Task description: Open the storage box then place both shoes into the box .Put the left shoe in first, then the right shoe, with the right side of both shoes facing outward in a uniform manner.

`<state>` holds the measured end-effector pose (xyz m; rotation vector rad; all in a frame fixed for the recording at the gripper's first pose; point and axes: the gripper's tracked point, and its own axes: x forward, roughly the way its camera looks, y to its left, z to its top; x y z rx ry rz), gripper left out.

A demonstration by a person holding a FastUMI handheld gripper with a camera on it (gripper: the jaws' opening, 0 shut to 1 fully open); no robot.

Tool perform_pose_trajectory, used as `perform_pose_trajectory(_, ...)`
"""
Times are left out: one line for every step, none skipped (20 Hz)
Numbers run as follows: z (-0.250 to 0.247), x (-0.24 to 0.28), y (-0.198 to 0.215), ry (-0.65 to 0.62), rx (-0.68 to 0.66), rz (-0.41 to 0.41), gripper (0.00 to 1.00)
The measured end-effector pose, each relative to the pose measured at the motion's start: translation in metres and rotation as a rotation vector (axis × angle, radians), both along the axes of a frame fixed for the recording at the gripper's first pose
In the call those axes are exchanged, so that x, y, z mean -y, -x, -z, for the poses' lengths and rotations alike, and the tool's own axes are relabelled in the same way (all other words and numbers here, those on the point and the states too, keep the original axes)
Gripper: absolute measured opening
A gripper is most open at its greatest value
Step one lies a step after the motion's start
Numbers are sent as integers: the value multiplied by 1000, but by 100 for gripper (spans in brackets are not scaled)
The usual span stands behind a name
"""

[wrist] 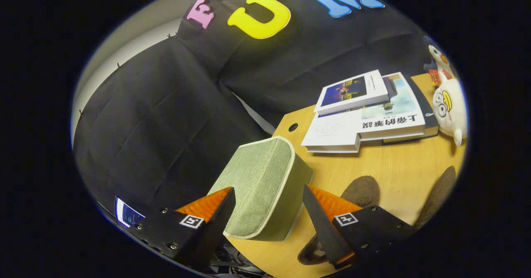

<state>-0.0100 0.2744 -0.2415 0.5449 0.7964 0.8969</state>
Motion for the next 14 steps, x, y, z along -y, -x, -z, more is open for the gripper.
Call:
perform_pose_trajectory(5,-5,2,-5,-26,-21,99)
perform_pose_trajectory(9,-12,9,-24,-51,-50,98)
perform_pose_trajectory(13,-19,11,-42,-79,-71,98)
perform_pose_trajectory(18,-28,15,-77,-125,-105,99)
perform_pose_trajectory(23,-34,18,-97,-173,-126,98)
perform_pose_trajectory(25,-35,18,-113,-199,-142,98)
perform_pose_trajectory(31,-38,17,-116,-222,-155,98)
perform_pose_trajectory(35,-39,16,-125,-241,-158,99)
perform_pose_trajectory(42,-42,15,-140,-273,-167,98)
perform_pose_trajectory(47,-45,17,-152,-319,-175,98)
perform_pose_trajectory(49,-47,17,-185,-363,-183,98)
perform_pose_trajectory(48,-57,18,-237,-408,-192,94)
perform_pose_trajectory(41,-64,18,-309,-459,-209,94)
perform_pose_trajectory(34,-62,19,-369,-509,-213,94)
